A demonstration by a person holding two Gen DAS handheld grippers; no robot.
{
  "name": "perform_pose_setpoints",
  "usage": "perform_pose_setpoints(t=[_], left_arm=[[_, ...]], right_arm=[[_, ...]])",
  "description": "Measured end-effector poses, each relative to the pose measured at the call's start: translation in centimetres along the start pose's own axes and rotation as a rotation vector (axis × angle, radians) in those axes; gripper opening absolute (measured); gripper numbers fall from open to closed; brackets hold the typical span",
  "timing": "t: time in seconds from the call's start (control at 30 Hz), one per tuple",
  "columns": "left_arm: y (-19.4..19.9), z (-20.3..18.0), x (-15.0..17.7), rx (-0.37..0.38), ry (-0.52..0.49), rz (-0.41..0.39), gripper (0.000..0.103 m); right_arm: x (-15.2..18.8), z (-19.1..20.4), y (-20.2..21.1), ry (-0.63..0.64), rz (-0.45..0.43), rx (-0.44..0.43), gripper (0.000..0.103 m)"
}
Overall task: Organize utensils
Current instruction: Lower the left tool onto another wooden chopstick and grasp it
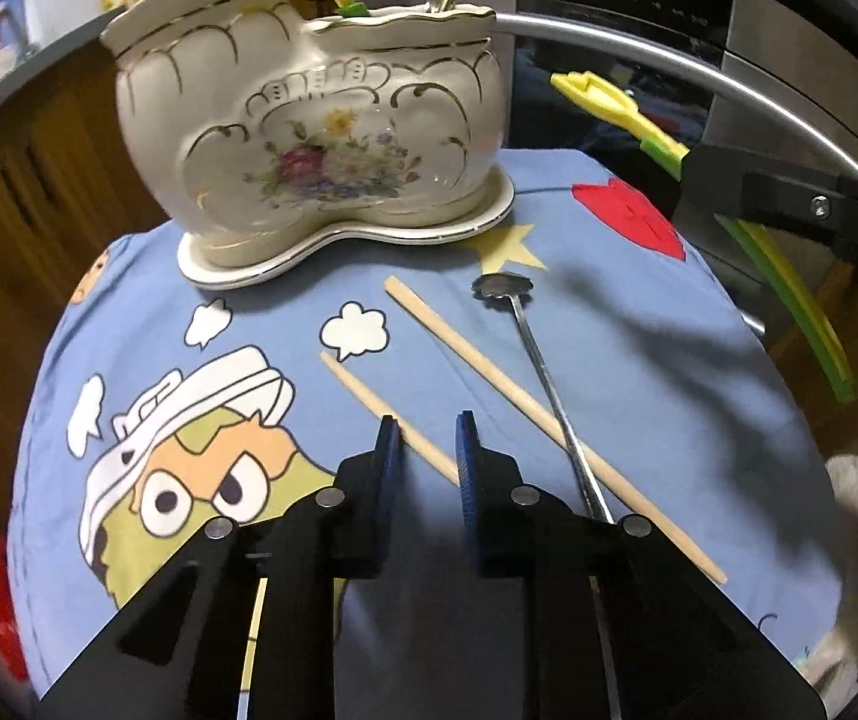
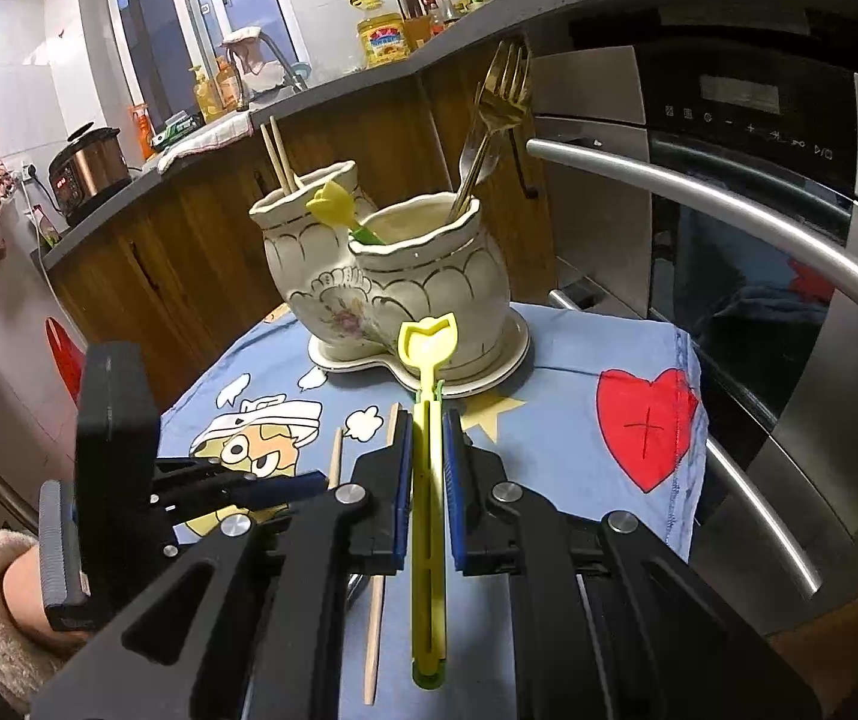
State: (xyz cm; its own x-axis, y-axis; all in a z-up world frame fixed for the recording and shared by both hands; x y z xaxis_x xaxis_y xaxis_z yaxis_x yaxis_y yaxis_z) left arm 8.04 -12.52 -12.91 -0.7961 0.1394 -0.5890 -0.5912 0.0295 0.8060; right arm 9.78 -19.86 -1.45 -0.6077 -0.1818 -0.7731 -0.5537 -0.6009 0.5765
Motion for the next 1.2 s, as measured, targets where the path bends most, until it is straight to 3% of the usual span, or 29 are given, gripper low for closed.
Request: perform_pose_setpoints(t=[0.13, 0.2, 0.23, 0.27, 0.37, 0.5, 0.57, 0.63, 0.83, 0.93, 1.2], left_arm=[[-0.2, 0.1, -0.4, -0.009, -0.078, 0.001, 0.016], [-0.3, 0.2, -0.8, -0.018, -0.128, -0.003, 0.010], [-0.2, 0.2, -0.8, -0.023, -0.154, -0.001, 0.001], [-0.2, 0.3, -0.9, -0.035, -0.175, 0.005, 0.001], [-0.5, 1.2, -0.9, -0.051, -0.182, 0.032, 0.001], [0.0, 2.1, -1.0, -0.004, -0.051, 0.022, 0.004], [0.6, 1.6, -0.9, 0.038, -0.006, 0.006, 0.023], [0.9, 1.0, -0.7, 0.065, 0.023, -0.003, 0.032], [0.5, -0.7, 0.1, 0.032, -0.034, 0.021, 0.032], [0.8, -1.0, 0.5, 0.047, -0.080, 0.022, 0.022], [1.9, 1.0, 2.1, 0.018, -0.164, 0.042, 0.016]], right_arm=[[-0.1, 0.1, 0.1, 0.001, -0.002, -0.004, 0.010], [0.0, 0.1, 0.1, 0.003, 0.000, -0.005, 0.010], [0.0, 0.1, 0.1, 0.004, 0.001, -0.006, 0.010], [0.0, 0.2, 0.1, 0.006, 0.001, -0.007, 0.010], [0.0, 0.3, 0.1, 0.014, 0.002, -0.007, 0.010], [0.0, 0.5, -0.1, 0.018, 0.003, -0.010, 0.010], [0.0, 0.6, -0.2, 0.021, 0.006, -0.011, 0.010], [0.1, 0.6, -0.3, 0.023, 0.010, -0.011, 0.010], [0.2, 0.8, -0.2, 0.029, 0.010, -0.014, 0.010], [0.2, 0.8, -0.1, 0.031, 0.008, -0.017, 0.010], [0.1, 0.8, 0.1, 0.033, 0.006, -0.019, 0.010]])
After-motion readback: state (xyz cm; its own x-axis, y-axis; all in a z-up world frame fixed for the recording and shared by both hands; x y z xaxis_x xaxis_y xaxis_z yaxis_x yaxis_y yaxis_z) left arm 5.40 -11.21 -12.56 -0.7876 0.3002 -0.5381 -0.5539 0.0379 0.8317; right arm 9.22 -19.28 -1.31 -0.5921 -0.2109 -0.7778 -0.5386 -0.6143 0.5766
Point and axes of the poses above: each gripper's, at about its wrist camera, not at the fingertips, and y roughly against the way its jaws point, z to its left, x to its underside, the point moved 9 cm from there along -y, roughly the way its jaws point, and after that the axes turned 1 degree about -x, right-handed, at the moved point
